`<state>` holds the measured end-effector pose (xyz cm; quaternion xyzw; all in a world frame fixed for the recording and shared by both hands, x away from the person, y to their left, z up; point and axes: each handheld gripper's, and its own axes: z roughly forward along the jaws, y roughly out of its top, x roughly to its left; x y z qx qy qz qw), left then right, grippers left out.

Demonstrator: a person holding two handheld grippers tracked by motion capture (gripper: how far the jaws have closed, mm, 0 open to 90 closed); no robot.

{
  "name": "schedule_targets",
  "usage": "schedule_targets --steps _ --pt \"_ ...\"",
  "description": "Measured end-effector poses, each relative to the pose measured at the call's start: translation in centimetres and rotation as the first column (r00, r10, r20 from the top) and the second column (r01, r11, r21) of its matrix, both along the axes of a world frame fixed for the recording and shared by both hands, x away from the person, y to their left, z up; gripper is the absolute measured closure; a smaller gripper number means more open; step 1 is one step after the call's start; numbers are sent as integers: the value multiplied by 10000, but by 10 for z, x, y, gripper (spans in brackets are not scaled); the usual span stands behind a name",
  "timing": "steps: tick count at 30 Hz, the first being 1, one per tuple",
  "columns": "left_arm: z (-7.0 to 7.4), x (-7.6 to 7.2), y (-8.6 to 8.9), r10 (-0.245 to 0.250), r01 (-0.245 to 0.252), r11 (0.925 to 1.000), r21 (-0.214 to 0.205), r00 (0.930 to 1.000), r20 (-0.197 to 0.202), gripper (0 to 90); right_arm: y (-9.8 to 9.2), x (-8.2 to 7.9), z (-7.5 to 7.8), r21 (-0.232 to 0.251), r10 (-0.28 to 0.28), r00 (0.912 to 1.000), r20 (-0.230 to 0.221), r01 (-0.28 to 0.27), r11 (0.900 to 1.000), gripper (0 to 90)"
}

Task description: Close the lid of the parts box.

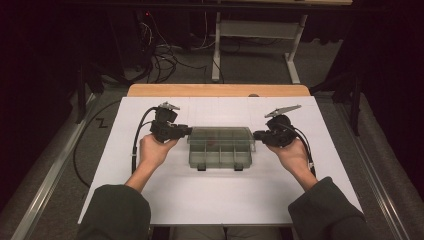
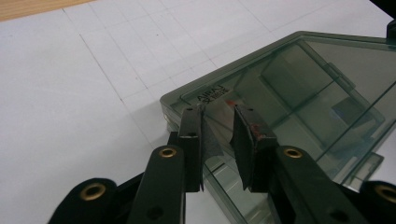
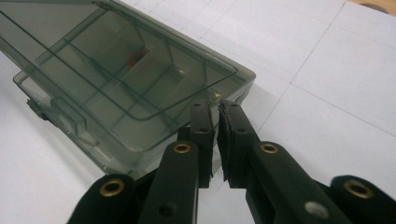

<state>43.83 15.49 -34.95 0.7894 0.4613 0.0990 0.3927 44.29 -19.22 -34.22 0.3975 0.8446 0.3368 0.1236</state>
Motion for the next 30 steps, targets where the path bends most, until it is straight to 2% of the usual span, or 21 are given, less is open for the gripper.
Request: schedule_targets --steps 18,30 --pt "-10 -11 -3 -229 228 9996 -188 9997 -40 727 2 -4 -6 98 218 9997 61 -219 9997 859" --pt "-17 -16 -9 -373 373 9993 -38 9993 -6 725 3 -7 -11 184 375 9993 15 -375 9991 859"
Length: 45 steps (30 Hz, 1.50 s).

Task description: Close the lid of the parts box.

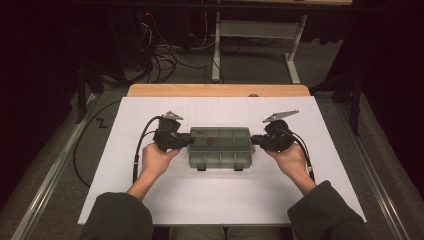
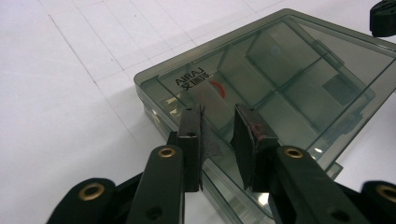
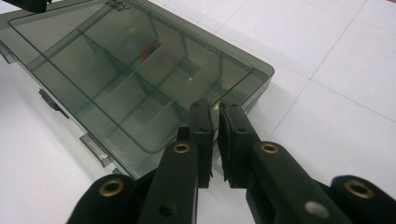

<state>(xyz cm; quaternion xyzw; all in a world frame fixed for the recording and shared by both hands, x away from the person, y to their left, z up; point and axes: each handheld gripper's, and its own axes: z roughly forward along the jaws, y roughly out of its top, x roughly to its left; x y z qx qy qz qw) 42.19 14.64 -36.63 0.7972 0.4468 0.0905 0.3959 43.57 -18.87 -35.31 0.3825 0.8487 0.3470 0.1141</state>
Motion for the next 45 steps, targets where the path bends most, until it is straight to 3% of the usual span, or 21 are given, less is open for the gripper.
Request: schedule_targets --steps 14,45 --pt "-5 -4 -1 -28 28 10000 14 9999 112 724 5 -2 -7 15 216 9997 -126 -216 9998 859" --pt "-20 -10 -4 -157 157 9999 -18 9998 -79 724 8 -5 -22 -55 378 9985 -402 -381 9993 852"
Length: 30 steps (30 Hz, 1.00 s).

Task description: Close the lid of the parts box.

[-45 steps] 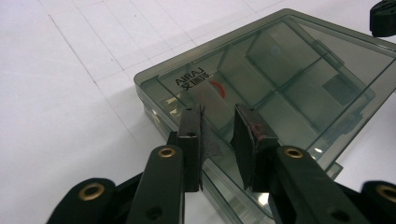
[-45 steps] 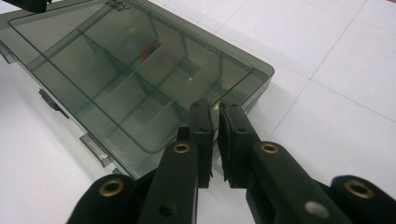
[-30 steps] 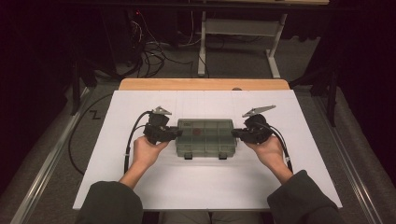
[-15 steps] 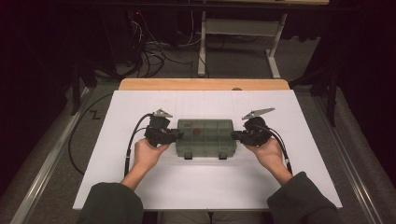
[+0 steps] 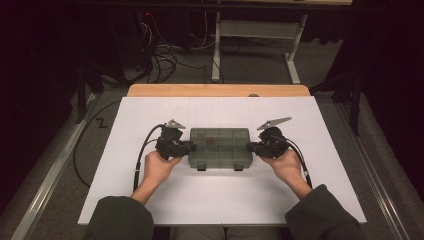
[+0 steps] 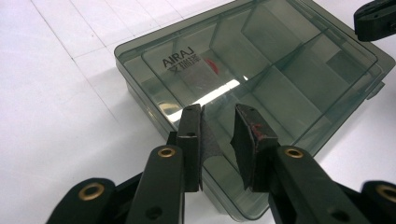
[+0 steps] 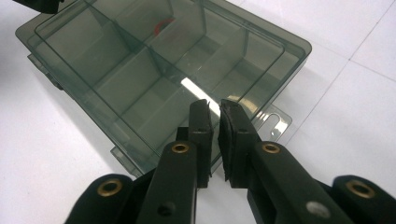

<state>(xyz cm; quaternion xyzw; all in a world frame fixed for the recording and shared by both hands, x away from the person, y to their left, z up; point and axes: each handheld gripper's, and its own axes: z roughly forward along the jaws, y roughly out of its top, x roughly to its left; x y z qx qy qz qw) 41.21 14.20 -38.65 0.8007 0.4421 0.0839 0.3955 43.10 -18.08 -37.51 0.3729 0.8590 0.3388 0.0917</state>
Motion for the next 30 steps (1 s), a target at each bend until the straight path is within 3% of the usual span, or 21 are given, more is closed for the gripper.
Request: schedule_targets --steps 16,23,30 --pt "-4 0 -2 -89 89 9999 57 10000 -37 699 1 -2 -5 -156 76 9999 150 -74 9999 847" --pt "-3 -1 -4 -151 150 9997 173 9999 77 597 1 -2 -5 -128 60 9998 183 -58 9999 807" --pt "-1 -2 -2 35 -34 10000 -7 9998 218 480 -1 -3 -2 8 10 9995 314 -10 10000 769"
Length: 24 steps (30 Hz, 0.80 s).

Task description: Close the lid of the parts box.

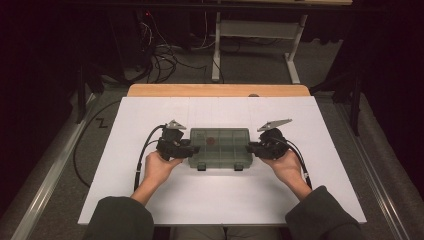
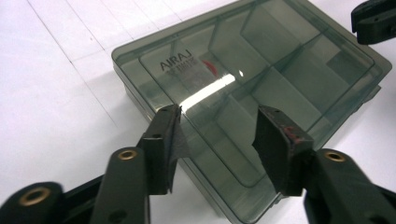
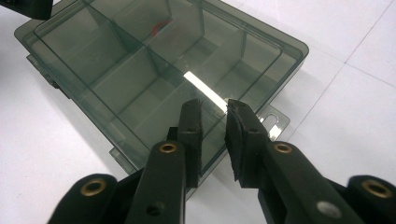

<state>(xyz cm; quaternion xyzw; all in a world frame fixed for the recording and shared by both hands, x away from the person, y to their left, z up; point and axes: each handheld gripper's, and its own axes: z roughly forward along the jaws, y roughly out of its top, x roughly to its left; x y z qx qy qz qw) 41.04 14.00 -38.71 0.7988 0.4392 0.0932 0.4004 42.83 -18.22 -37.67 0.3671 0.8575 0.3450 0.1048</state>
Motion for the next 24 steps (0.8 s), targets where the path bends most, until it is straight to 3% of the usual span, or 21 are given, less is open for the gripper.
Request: schedule_targets --steps 5,14,24 --pt "2 -3 -1 -28 23 9998 198 9996 267 435 -3 -1 3 124 -35 9999 109 33 9999 739" --pt "8 -8 5 86 -77 9998 -196 9989 463 382 -10 -5 10 421 -145 9993 349 130 9990 689" --pt "13 -17 10 216 -204 9996 -169 9969 756 365 -21 -10 13 678 -247 9985 494 213 9975 676"
